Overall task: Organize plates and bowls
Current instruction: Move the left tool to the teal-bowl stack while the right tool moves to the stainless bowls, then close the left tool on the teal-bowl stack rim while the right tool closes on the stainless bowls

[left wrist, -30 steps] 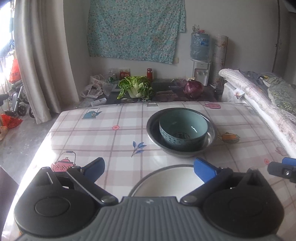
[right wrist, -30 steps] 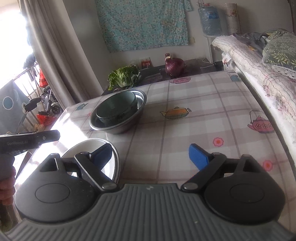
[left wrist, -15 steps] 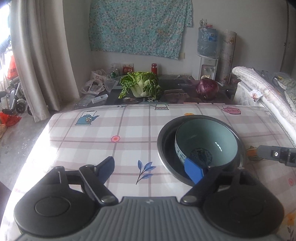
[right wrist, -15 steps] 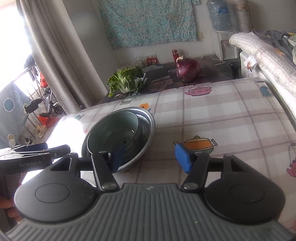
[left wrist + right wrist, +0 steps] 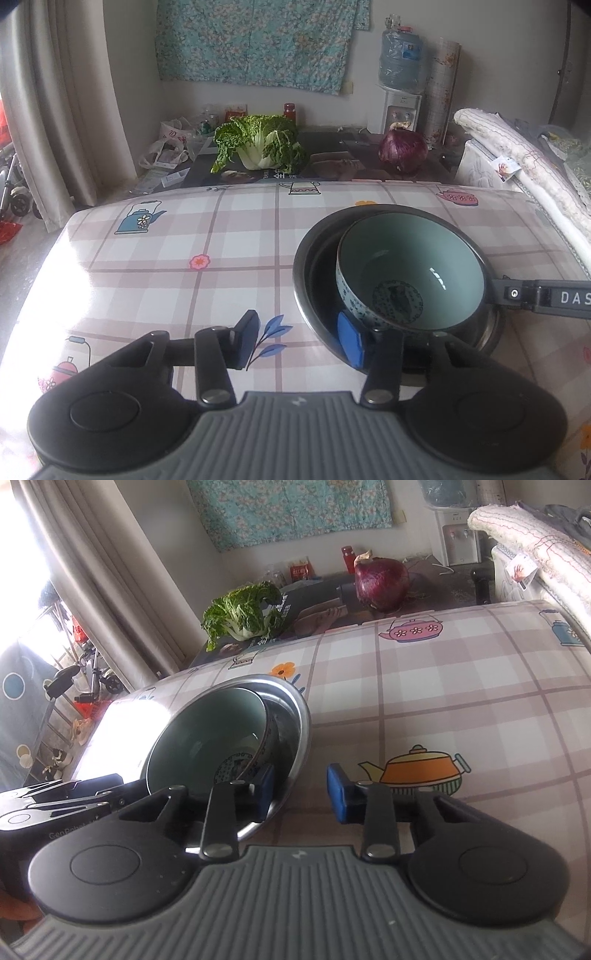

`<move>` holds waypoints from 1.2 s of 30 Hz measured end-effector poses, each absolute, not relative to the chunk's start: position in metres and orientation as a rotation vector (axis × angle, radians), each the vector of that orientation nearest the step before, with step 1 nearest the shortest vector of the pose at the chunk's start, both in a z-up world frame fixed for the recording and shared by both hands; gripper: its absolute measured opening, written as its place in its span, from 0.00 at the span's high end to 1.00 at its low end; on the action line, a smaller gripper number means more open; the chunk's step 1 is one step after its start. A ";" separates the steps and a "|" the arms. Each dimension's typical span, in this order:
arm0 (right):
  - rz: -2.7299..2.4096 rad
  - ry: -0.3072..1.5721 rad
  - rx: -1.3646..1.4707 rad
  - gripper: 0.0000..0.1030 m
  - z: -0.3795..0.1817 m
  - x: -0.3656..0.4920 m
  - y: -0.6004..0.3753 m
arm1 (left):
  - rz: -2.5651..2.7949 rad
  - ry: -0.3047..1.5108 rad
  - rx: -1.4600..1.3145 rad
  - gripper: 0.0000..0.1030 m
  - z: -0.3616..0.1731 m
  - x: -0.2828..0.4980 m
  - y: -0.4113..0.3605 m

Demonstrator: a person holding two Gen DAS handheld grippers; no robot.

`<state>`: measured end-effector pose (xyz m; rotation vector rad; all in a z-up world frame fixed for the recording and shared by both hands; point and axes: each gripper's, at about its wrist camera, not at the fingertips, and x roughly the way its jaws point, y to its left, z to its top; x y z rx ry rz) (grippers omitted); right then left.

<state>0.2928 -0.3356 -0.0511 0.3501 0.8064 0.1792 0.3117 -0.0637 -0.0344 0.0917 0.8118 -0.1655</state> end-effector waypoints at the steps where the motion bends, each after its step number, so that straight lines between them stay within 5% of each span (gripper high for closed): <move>1: 0.181 0.809 0.351 0.73 -0.052 0.294 -0.335 | -0.171 0.814 0.090 0.56 -0.035 0.312 -0.064; 25: 0.179 0.880 0.468 0.77 -0.066 0.329 -0.343 | -0.231 0.881 -0.044 0.80 -0.045 0.331 -0.058; 29: 0.204 0.877 0.481 0.90 -0.066 0.329 -0.342 | -0.230 0.894 -0.073 0.82 -0.044 0.332 -0.053; 36: 0.238 0.905 0.524 0.90 -0.067 0.320 -0.339 | -0.234 0.917 -0.094 0.84 -0.041 0.328 -0.040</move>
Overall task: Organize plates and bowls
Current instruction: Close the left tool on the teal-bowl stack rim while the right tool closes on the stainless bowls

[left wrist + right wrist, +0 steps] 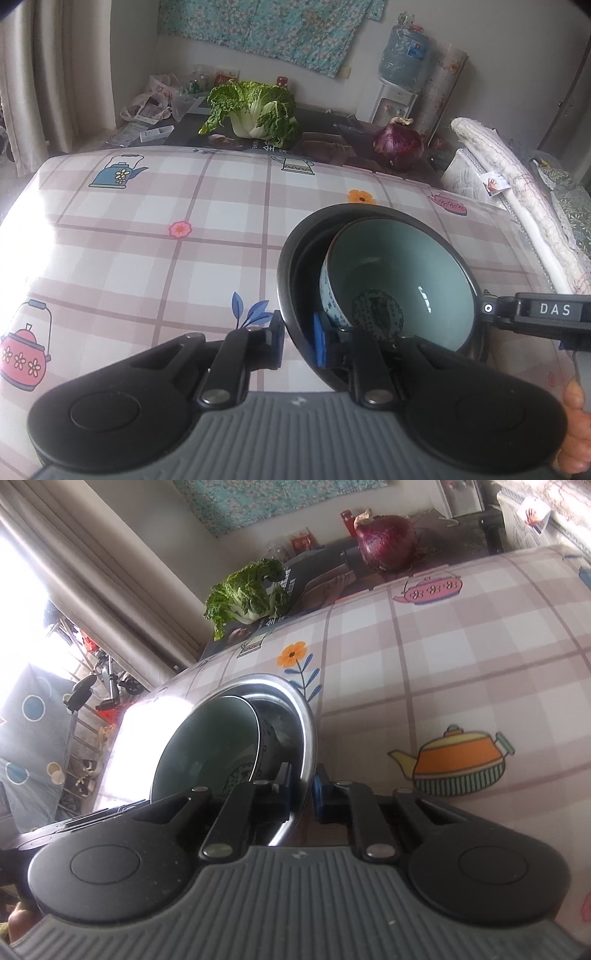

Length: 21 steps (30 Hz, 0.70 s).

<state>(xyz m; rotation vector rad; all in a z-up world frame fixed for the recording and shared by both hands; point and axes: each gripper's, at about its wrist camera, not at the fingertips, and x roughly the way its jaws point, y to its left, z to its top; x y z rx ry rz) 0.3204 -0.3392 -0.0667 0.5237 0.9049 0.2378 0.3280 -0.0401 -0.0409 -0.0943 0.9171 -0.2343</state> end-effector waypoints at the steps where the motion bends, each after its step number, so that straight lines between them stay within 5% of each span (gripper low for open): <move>1: 0.244 0.907 0.530 0.90 -0.067 0.318 -0.339 | -0.237 0.917 -0.095 0.84 -0.041 0.328 -0.039; 21: 0.227 0.896 0.537 0.90 -0.070 0.320 -0.336 | -0.234 0.939 -0.108 0.84 -0.047 0.339 -0.039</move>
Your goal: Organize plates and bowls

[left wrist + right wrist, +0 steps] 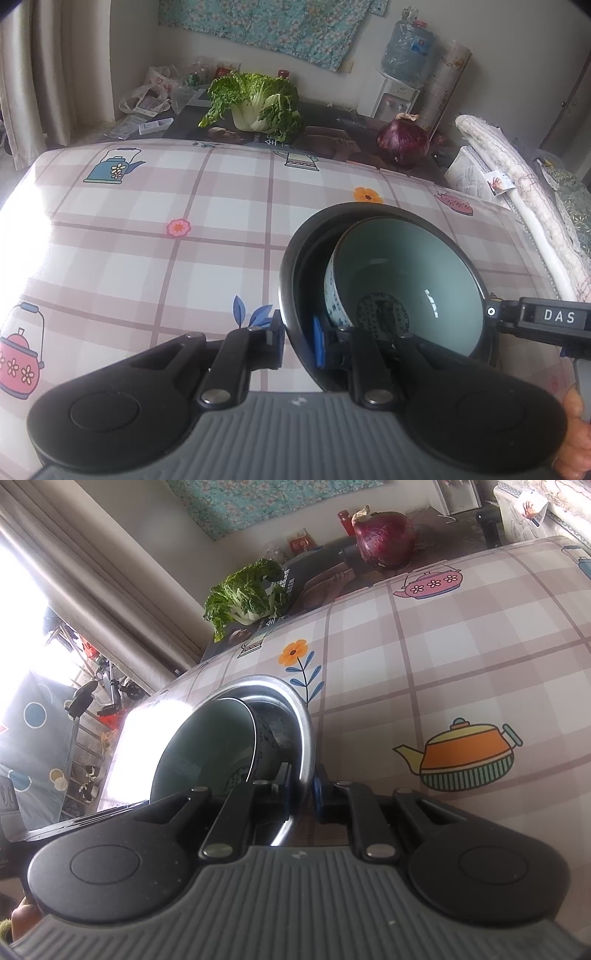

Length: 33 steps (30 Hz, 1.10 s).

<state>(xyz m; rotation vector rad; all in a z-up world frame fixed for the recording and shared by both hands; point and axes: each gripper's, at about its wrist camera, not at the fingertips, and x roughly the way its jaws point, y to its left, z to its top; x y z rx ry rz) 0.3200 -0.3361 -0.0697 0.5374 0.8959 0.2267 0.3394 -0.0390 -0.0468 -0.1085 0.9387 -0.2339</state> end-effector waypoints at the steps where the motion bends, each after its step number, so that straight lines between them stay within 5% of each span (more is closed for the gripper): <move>1: 0.226 0.896 0.537 0.90 -0.070 0.320 -0.336 | -0.232 0.935 -0.110 0.84 -0.047 0.339 -0.039; 33: 0.220 0.895 0.541 0.88 -0.075 0.321 -0.332 | -0.229 0.903 -0.156 0.86 -0.043 0.333 -0.037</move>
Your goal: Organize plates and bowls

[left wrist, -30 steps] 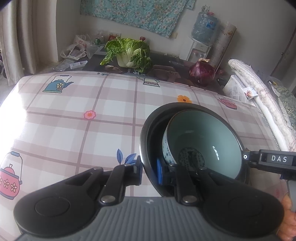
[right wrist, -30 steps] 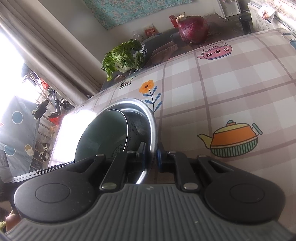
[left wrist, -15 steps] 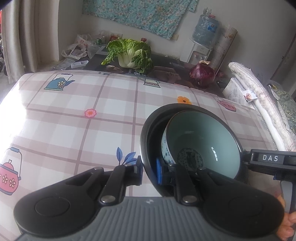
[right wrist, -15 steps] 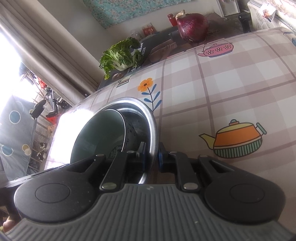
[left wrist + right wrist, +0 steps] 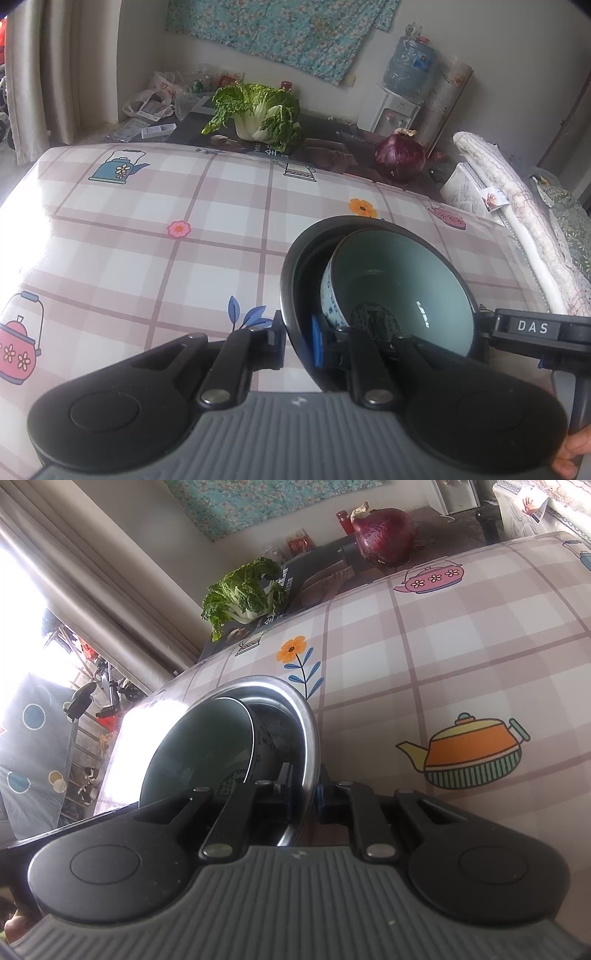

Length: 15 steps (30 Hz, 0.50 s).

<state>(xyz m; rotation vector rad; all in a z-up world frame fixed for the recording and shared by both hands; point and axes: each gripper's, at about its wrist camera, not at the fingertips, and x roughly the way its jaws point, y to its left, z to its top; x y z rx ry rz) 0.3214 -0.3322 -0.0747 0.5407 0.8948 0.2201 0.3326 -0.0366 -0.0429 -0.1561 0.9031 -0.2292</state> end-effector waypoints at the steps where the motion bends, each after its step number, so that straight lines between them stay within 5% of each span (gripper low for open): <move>1: 0.220 0.895 0.541 0.88 -0.075 0.321 -0.332 | -0.228 0.901 -0.156 0.86 -0.042 0.332 -0.037; 15: 0.227 0.877 0.548 0.88 -0.070 0.318 -0.335 | -0.227 0.878 -0.155 0.86 -0.037 0.330 -0.038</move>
